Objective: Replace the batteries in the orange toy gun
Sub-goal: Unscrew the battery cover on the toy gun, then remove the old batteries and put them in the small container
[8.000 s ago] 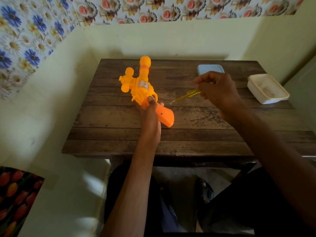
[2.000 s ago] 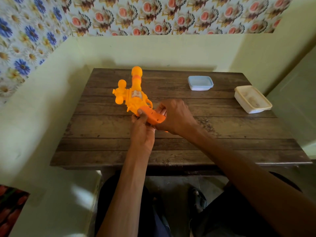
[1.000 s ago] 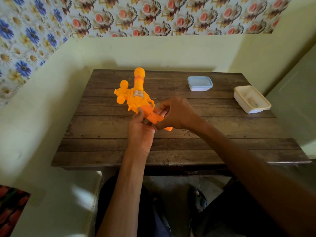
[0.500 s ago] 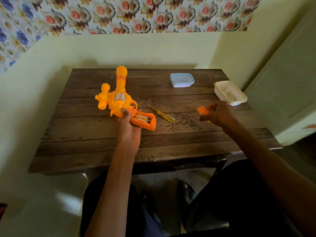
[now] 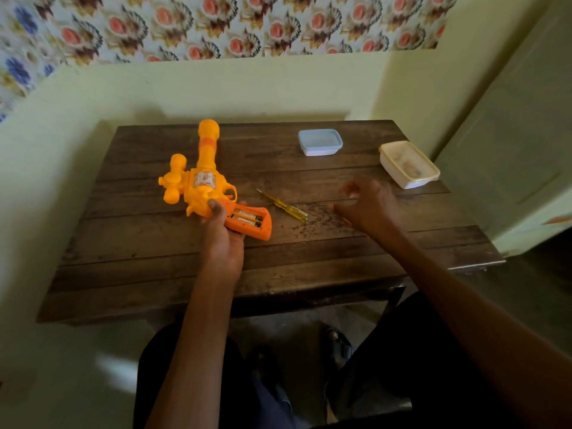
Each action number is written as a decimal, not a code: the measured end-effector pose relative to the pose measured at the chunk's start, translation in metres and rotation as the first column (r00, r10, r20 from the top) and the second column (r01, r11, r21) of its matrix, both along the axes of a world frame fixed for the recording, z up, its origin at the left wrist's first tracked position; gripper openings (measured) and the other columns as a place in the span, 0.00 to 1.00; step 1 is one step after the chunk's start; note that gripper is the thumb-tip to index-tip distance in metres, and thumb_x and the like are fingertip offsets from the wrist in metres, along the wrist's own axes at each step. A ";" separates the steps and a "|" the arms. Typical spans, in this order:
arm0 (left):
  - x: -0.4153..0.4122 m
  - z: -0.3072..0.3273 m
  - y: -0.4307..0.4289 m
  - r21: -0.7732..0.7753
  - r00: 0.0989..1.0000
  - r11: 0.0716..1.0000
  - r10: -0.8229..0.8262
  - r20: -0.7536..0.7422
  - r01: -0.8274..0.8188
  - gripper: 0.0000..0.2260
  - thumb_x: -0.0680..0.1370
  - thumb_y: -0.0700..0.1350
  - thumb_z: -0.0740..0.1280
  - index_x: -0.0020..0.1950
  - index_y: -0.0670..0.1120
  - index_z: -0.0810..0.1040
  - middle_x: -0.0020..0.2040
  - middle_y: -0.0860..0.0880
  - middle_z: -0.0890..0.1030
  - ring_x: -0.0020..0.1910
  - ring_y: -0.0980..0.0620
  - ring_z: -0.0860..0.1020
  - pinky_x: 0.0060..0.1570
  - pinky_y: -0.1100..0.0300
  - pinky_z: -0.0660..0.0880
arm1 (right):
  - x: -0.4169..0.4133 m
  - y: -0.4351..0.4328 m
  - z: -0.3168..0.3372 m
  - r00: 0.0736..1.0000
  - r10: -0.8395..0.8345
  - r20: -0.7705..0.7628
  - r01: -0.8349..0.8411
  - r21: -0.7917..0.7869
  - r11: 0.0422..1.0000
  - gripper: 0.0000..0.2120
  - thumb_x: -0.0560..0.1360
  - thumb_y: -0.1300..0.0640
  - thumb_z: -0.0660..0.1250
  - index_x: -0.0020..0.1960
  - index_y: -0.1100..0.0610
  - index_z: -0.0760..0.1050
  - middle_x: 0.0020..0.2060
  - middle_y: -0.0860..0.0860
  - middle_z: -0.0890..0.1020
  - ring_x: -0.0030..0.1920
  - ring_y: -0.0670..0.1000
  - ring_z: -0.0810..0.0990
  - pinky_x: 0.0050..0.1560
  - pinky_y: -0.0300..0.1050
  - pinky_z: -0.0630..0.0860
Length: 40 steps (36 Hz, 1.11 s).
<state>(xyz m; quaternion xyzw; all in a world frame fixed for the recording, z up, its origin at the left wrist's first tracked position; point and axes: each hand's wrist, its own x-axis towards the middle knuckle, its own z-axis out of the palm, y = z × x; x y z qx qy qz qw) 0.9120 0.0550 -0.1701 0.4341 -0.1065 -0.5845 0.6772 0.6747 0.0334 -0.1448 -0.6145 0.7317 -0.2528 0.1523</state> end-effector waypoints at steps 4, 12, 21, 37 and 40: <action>-0.001 0.001 0.001 -0.032 1.000 0.999 0.009 -0.015 -0.010 0.20 0.83 0.48 0.58 0.74 0.46 0.64 0.58 0.46 0.79 0.52 0.50 0.80 0.57 0.49 0.76 | 0.040 -0.007 0.004 0.986 0.159 0.047 -0.161 0.054 0.985 0.09 0.70 0.45 0.73 0.44 0.49 0.80 0.41 0.43 0.82 0.47 0.45 0.80 0.47 0.45 0.76; 0.003 -0.003 0.000 -0.082 1.000 0.996 0.020 0.007 -0.019 0.20 0.83 0.48 0.59 0.75 0.46 0.64 0.64 0.43 0.77 0.54 0.48 0.79 0.52 0.52 0.78 | 0.081 -0.012 -0.005 0.962 0.248 -0.113 -0.235 0.119 0.965 0.12 0.73 0.52 0.69 0.51 0.59 0.78 0.51 0.57 0.80 0.53 0.57 0.78 0.50 0.50 0.76; 0.009 0.004 0.003 -0.097 0.999 0.994 0.038 -0.024 -0.040 0.21 0.83 0.48 0.57 0.75 0.44 0.63 0.61 0.41 0.75 0.44 0.50 0.79 0.50 0.51 0.76 | 0.097 0.003 0.039 0.865 0.376 0.333 -0.404 0.016 0.915 0.09 0.78 0.64 0.60 0.45 0.59 0.78 0.34 0.48 0.83 0.30 0.44 0.79 0.30 0.38 0.74; 0.017 0.008 0.012 -0.109 1.000 0.994 -0.012 -0.007 0.011 0.17 0.83 0.49 0.58 0.71 0.45 0.68 0.59 0.44 0.77 0.49 0.49 0.79 0.50 0.51 0.78 | 0.104 0.009 0.061 0.769 0.365 0.525 -0.300 -0.209 0.931 0.06 0.70 0.52 0.75 0.46 0.52 0.84 0.36 0.50 0.84 0.33 0.44 0.79 0.37 0.39 0.79; 0.017 0.007 0.013 -0.107 1.000 0.994 -0.016 -0.008 0.015 0.21 0.82 0.50 0.59 0.74 0.45 0.65 0.59 0.45 0.78 0.50 0.49 0.79 0.51 0.50 0.78 | 0.106 0.005 0.062 0.645 0.297 0.704 -0.261 -0.162 0.952 0.08 0.70 0.56 0.75 0.47 0.57 0.83 0.40 0.54 0.85 0.36 0.45 0.80 0.40 0.36 0.79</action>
